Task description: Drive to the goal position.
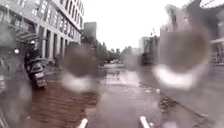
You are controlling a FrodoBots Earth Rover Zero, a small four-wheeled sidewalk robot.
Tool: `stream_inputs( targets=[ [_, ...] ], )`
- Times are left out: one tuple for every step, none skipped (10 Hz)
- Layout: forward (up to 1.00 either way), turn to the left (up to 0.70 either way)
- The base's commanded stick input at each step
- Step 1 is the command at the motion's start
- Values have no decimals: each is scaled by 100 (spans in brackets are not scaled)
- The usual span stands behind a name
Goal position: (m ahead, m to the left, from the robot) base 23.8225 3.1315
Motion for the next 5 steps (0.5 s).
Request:
stream_inputs(
  targets=[
    [70, 0],
    [70, 0],
    [70, 0],
    [70, 0],
    [70, 0]
  ],
)
